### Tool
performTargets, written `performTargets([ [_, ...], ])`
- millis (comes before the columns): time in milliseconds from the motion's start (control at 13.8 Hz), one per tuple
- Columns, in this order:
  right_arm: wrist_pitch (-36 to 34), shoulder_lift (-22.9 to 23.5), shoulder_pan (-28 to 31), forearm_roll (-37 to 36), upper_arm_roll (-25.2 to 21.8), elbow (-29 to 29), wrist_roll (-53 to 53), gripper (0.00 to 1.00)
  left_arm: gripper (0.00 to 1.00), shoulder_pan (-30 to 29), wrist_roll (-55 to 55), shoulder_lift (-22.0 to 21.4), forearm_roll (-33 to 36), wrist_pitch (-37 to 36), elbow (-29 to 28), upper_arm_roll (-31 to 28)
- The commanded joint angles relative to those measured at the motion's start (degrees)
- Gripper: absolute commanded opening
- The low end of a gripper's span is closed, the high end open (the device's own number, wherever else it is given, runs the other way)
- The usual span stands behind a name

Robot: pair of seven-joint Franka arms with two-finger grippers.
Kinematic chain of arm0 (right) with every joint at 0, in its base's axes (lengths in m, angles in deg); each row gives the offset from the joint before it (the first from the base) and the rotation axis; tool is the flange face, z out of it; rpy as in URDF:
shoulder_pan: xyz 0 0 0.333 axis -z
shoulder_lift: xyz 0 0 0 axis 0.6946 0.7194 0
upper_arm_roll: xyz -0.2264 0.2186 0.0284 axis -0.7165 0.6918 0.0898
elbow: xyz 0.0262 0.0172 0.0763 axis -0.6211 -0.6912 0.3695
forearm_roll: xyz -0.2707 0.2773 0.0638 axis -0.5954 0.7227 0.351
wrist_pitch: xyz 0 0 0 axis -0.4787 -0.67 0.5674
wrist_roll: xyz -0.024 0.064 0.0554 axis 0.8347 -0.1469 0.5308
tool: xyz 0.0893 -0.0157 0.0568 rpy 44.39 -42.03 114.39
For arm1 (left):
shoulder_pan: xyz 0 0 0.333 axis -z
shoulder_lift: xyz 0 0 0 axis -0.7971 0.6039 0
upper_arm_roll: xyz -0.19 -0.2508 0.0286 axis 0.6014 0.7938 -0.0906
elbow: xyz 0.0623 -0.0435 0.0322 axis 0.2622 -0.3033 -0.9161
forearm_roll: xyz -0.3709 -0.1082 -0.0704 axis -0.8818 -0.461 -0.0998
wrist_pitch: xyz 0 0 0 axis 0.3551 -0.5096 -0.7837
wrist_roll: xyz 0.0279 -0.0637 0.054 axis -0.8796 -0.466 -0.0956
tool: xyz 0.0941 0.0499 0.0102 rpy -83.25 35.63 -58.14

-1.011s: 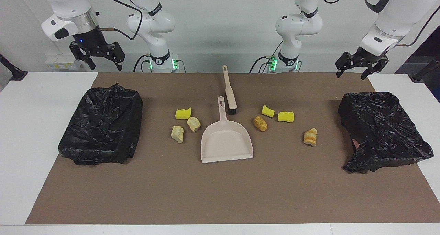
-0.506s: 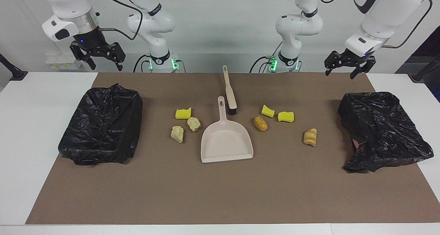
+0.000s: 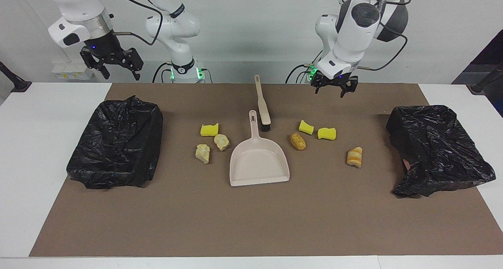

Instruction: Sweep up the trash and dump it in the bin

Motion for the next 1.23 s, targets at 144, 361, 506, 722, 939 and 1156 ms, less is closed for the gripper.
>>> performTargets([
  [144, -0.29, -1.85, 0.76, 0.27, 0.41, -2.04, 0.37, 1.00, 1.00, 13.76, 13.57, 0.39, -2.51, 16.34, -10.99, -1.17],
  [361, -0.02, -2.38, 0.76, 0.27, 0.32, -2.75, 0.28, 1.00, 1.00, 22.82, 26.33, 3.84, -2.51, 24.01, -12.06, -1.17],
  [506, -0.11, -2.46, 0.76, 0.27, 0.32, -2.75, 0.28, 1.00, 1.00, 28.54, 33.71, 5.24, -2.51, 25.94, -12.06, -1.17],
  [722, -0.29, -2.64, 0.76, 0.27, 0.32, -3.19, 0.28, 1.00, 1.00, 33.75, 39.10, 7.35, -2.51, 26.66, -12.23, -1.17],
  [939, -0.29, -2.64, 0.76, 0.27, 0.32, -3.27, 0.28, 1.00, 1.00, 33.75, 39.19, 7.97, -2.51, 28.49, -14.07, -1.17],
  [1156, -0.29, -2.64, 0.76, 0.27, 0.32, -3.27, 0.28, 1.00, 1.00, 33.84, 39.20, 9.46, -2.51, 28.68, -14.43, -1.17],
])
